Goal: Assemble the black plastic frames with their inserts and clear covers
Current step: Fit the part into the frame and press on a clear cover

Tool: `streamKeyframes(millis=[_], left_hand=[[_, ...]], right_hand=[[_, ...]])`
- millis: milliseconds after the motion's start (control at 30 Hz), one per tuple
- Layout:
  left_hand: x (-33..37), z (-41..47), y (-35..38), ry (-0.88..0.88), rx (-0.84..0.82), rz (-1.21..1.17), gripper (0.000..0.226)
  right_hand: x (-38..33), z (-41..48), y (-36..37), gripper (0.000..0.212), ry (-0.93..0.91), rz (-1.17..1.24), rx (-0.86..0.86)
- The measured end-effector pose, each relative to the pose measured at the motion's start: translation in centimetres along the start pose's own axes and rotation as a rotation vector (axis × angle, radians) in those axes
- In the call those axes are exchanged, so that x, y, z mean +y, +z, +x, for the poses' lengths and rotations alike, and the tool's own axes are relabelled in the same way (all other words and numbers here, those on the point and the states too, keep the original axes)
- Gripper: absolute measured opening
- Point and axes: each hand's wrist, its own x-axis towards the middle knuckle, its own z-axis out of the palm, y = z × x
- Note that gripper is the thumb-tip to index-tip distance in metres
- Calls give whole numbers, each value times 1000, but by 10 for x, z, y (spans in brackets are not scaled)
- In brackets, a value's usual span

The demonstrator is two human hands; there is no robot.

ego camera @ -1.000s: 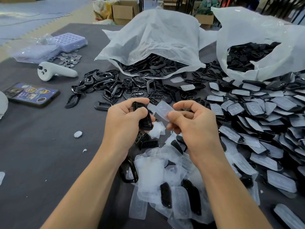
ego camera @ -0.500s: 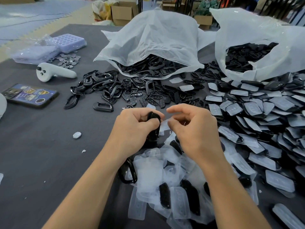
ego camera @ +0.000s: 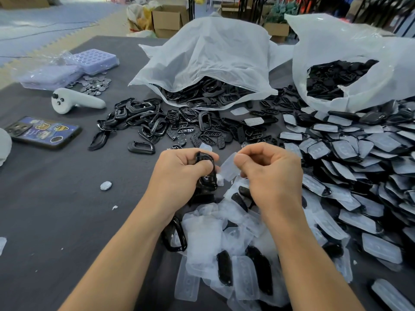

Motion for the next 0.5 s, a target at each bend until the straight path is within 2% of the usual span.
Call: streamKeyframes(millis=[67, 167, 267, 367, 500], left_hand=[[-2, 1, 0, -24, 19, 0, 24], [-4, 4, 3, -60, 28, -28, 25], [-5, 4, 7, -37, -1, 83, 24], [-5, 0, 11, -7, -8, 188, 25], [-6, -4, 14, -2, -59, 16, 24]], right_hand=[[-2, 5, -6, 21, -40, 98, -68], [-7, 8, -15, 19, -47, 320, -347], [-9, 4, -11, 16, -66, 331, -530], [-7, 0, -1, 16, -131, 186, -450], [-4, 0, 0, 13, -177, 86, -337]])
